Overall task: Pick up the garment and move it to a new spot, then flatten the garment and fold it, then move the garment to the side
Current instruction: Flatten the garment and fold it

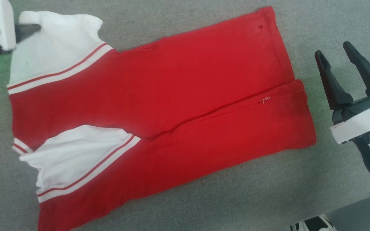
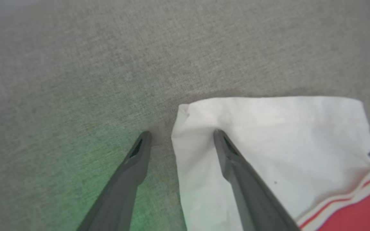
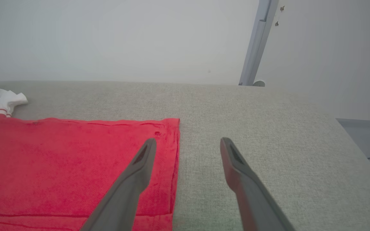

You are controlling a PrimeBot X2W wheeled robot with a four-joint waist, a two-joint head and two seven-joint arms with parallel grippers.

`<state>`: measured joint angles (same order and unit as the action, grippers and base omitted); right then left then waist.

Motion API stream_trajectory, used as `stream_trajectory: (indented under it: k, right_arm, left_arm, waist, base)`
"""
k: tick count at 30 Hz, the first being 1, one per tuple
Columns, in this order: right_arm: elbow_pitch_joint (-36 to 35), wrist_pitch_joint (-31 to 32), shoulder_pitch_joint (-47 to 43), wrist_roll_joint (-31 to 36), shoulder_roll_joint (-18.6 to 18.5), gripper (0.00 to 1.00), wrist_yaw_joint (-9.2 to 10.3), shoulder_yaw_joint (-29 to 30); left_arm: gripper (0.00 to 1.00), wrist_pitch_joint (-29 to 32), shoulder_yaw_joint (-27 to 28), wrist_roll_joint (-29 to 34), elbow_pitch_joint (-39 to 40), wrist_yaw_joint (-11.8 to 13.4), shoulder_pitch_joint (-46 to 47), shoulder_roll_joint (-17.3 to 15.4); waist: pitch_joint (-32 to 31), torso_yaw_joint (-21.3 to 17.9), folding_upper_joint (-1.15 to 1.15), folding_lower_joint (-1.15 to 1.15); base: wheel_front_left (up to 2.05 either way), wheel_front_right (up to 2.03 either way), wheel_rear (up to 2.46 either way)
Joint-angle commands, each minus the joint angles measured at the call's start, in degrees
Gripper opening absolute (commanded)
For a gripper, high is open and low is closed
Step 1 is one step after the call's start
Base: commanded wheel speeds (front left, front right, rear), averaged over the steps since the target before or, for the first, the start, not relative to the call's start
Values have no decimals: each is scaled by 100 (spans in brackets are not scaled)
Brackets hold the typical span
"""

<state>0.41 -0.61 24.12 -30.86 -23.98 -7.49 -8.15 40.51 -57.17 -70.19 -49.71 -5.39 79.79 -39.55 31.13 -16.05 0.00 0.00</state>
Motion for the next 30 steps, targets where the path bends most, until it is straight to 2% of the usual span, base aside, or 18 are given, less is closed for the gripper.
stream_trajectory:
  k: [1,2,3,4,5,9,13,16,23,29,30]
  right_arm:
    - [15,28,97,-46,-34,100,0,-25]
    - [21,51,123,-59,-57,100,0,-35]
    - [28,86,155,-86,-86,100,0,-41]
    - [40,160,199,-109,-123,100,0,-72]
    - [29,236,272,-131,-171,100,0,-113]
    - [61,767,699,-307,-382,100,0,-308]
    - [269,1597,1380,-466,-626,100,0,-631]
    - [561,2292,1919,-581,-765,100,1,-900]
    - [1509,3749,2919,-882,-821,100,1,-1309]
    - [2150,4148,3410,-1000,-720,100,1,-1540]
    - [2258,4161,3453,-1038,-695,58,2,-1553]
  left_arm:
    - [100,206,-43,-111,-80,-51,-124,92]
    - [100,359,-35,-206,-99,-73,-144,150]
    - [72,491,-41,-275,-106,-102,-149,201]
    - [19,590,-68,-309,-81,-128,-143,229]
    - [0,654,-76,-344,-75,-136,-126,241]
    - [0,603,-53,-320,-55,-165,-31,280]
    - [0,509,-80,-303,-3,-195,50,381]
    - [0,419,-52,-370,67,-211,101,488]
    - [0,294,-216,-385,465,-224,156,636]
    - [0,146,-348,-440,735,-225,207,664]
    - [0,115,-366,-447,758,-225,212,671]
  waist:
    - [81,-52,0,0]
    - [102,-58,0,0]
    - [125,-58,0,0]
    - [146,-53,0,0]
    - [171,-43,0,0]
    - [255,30,0,0]
    - [328,157,0,0]
    - [376,285,0,0]
    - [459,583,0,0]
    - [508,728,0,0]
    - [511,743,0,0]
  base:
    - [0,0,0]
    - [0,0,0]
    - [0,0,0]
    - [0,0,0]
    - [0,0,0]
    - [0,0,0]
    - [0,0,0]
    - [0,0,0]
    - [0,0,0]
    - [0,0,0]
    - [0,0,0]
